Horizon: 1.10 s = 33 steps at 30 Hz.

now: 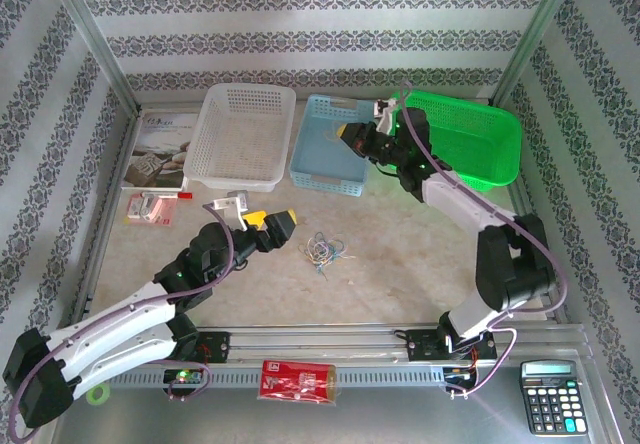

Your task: Untangle the cables

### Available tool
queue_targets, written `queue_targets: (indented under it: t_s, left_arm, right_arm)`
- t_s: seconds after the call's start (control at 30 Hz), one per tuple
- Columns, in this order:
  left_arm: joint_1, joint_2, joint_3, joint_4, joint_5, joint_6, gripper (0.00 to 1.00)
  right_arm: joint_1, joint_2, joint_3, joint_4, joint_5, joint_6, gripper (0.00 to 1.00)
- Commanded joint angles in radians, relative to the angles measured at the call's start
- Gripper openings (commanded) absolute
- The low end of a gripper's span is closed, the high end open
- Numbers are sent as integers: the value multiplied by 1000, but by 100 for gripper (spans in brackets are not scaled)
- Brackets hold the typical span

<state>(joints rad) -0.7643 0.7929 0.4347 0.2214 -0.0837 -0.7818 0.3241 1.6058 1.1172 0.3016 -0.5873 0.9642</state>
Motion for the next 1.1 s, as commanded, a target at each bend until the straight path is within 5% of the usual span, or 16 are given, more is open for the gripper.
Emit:
queue_targets:
  t_s: [0.0, 0.4, 0.77, 0.83, 0.97, 1.07]
  left_arm:
    - [6, 11, 35, -54, -14, -13, 100]
    - [78, -76, 49, -189, -118, -96, 100]
    - [137, -154, 99, -177, -201, -152, 100]
    - [141, -148, 112, -173, -210, -154, 100]
    - [149, -122, 137, -180, -201, -173, 100]
    - [150, -109, 156, -203, -190, -178, 100]
  right_arm:
    - [-3, 74, 60, -18, -24, -42, 0]
    - [111, 322, 381, -59, -56, -32, 0]
    - [245, 713, 865, -87, -9, -17, 0]
    - [257, 797, 973, -121, -13, -5, 4]
    - [277, 909, 1175, -252, -23, -45, 39]
    - [277, 934, 1247, -295, -28, -60, 50]
